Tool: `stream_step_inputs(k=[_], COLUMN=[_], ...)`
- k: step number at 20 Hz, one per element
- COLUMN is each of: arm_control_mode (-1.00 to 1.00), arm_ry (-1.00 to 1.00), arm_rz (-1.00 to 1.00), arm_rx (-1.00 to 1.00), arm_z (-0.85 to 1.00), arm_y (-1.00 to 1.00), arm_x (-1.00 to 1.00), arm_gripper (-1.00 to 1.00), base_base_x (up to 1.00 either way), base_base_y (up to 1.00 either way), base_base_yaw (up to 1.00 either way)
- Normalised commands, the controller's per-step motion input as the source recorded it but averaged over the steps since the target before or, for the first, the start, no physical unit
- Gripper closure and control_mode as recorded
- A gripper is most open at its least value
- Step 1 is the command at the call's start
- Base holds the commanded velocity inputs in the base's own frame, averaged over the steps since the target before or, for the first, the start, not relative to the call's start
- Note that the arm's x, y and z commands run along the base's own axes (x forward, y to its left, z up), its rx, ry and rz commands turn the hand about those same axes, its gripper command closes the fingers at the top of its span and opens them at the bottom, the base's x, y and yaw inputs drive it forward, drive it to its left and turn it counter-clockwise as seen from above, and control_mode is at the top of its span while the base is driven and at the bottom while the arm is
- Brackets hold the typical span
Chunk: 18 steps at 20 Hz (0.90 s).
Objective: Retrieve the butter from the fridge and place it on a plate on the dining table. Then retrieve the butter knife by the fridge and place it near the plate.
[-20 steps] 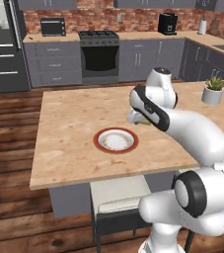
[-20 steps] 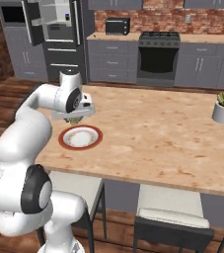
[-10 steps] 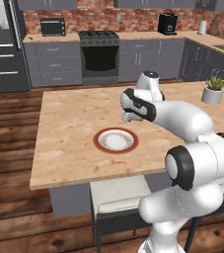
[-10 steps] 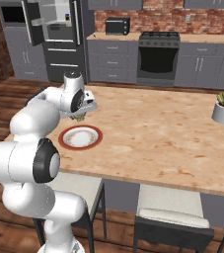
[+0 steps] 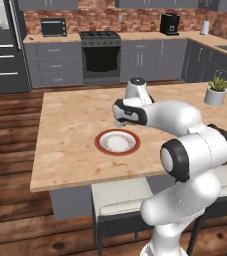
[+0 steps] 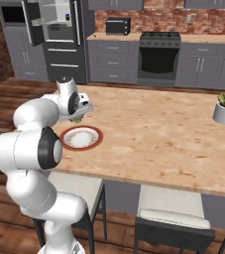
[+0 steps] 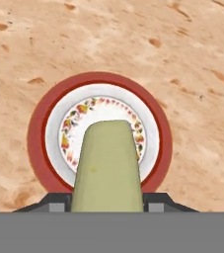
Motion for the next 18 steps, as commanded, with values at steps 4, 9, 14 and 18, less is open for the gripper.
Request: stream_step_inputs(k=[4, 9, 14, 18], arm_control_mode=[-1.0, -1.0, -1.0, -1.0], arm_ry=[-0.11, -0.07, 0.04, 0.01], arm_rz=[0.0, 0.0, 0.03, 0.01], arm_rx=[0.0, 0.0, 0.01, 0.0], arm_z=[-0.14, -0.19, -0.24, -0.34], arm_y=[0.07, 0.0, 0.0, 0.06], arm_x=[0.3, 0.2, 0.0, 0.0], arm_gripper=[1.0, 1.0, 1.0, 1.0], base_base_x=[0.0, 0.0, 0.0, 0.0], base_base_y=[0.0, 0.0, 0.0, 0.0], base_base_yaw=[0.0, 0.0, 0.0, 0.0])
